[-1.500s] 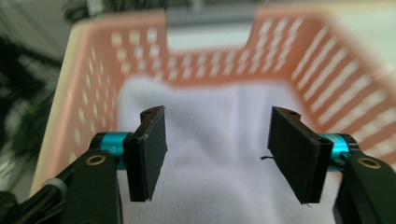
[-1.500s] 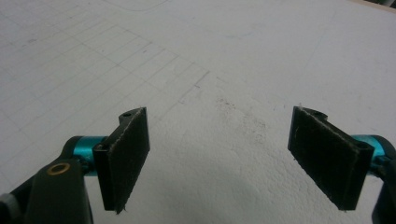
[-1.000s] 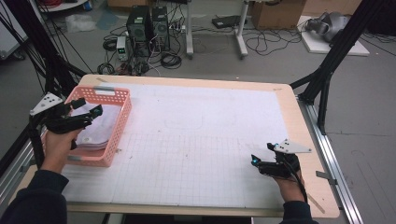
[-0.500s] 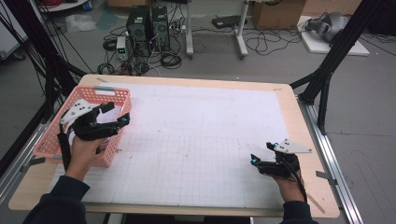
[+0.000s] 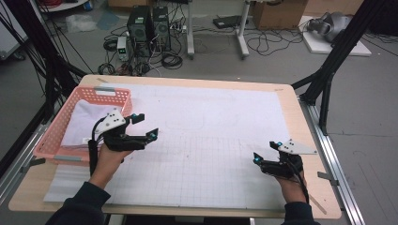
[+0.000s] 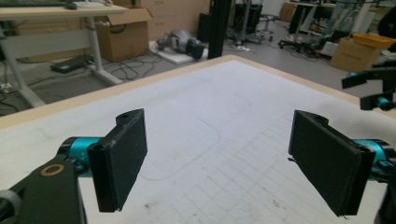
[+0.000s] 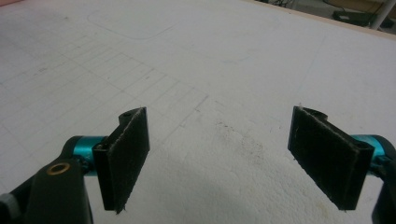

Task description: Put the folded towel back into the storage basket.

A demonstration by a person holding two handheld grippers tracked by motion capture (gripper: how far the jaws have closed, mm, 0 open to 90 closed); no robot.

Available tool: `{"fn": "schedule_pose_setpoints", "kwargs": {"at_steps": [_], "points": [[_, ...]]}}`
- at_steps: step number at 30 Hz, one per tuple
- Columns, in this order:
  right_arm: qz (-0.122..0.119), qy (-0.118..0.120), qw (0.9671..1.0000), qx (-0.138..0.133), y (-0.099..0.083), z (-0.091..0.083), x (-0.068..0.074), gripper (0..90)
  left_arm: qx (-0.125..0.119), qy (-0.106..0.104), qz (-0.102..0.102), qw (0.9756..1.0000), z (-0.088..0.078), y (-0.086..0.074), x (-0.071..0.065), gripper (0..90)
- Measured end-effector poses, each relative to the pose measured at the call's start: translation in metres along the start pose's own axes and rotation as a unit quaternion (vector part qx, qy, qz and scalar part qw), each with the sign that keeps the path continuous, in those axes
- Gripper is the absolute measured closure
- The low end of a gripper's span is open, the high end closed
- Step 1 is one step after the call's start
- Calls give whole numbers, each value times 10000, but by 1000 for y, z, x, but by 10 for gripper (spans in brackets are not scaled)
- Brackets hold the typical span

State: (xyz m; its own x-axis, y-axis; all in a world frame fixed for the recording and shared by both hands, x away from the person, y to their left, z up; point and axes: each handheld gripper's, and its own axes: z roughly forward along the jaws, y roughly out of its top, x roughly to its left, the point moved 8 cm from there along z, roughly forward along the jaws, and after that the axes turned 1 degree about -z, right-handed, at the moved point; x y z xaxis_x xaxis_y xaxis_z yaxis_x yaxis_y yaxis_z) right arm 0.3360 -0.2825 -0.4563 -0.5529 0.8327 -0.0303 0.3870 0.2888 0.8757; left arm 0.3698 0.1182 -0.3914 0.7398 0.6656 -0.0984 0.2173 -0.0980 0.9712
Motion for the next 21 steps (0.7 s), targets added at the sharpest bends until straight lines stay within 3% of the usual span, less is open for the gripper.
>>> {"fn": "schedule_pose_setpoints", "kwargs": {"at_steps": [8,21], "points": [[-17,-14,10000,-15,1,1,1,196,200,-160,90,9996,15,-13,-16,202],[-6,-33,10000,-14,2,2,2,196,478,-305,13,9984,28,-47,-32,210]]}}
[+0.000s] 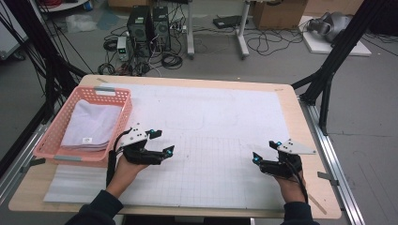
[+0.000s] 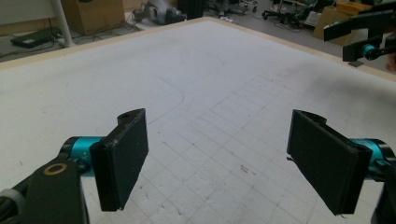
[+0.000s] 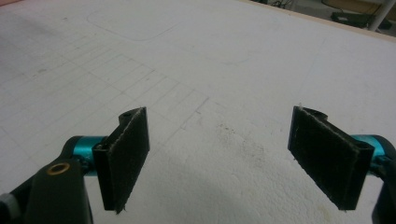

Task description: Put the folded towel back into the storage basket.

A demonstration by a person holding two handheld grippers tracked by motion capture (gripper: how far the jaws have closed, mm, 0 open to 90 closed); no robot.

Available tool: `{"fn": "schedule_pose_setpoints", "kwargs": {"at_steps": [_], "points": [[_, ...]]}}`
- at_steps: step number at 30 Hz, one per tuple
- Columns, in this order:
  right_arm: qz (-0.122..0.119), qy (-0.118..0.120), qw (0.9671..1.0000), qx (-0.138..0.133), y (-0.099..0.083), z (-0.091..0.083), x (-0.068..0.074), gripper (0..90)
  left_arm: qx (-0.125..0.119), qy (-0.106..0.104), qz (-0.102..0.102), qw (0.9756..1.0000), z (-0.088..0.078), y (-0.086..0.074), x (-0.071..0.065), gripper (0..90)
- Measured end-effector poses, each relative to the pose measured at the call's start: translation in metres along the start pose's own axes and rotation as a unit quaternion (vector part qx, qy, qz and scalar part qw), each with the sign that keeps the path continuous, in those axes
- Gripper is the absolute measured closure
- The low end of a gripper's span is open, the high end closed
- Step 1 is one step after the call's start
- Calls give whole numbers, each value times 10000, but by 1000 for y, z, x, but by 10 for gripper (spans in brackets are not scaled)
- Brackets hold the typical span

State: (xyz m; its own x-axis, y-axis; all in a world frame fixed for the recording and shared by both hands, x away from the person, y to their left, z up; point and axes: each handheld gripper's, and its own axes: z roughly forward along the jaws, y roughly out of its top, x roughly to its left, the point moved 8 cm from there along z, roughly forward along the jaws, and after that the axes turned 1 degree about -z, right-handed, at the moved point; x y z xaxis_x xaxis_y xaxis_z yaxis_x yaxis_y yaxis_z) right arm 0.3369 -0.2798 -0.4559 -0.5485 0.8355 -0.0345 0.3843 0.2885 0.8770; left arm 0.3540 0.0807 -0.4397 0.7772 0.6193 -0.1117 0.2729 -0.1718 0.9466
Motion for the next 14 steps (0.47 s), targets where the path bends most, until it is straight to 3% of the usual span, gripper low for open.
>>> {"fn": "schedule_pose_setpoints", "kwargs": {"at_steps": [14], "points": [[17,12,10000,-12,0,1,0,196,28,-3,-73,10000,1,-8,1,210]]}}
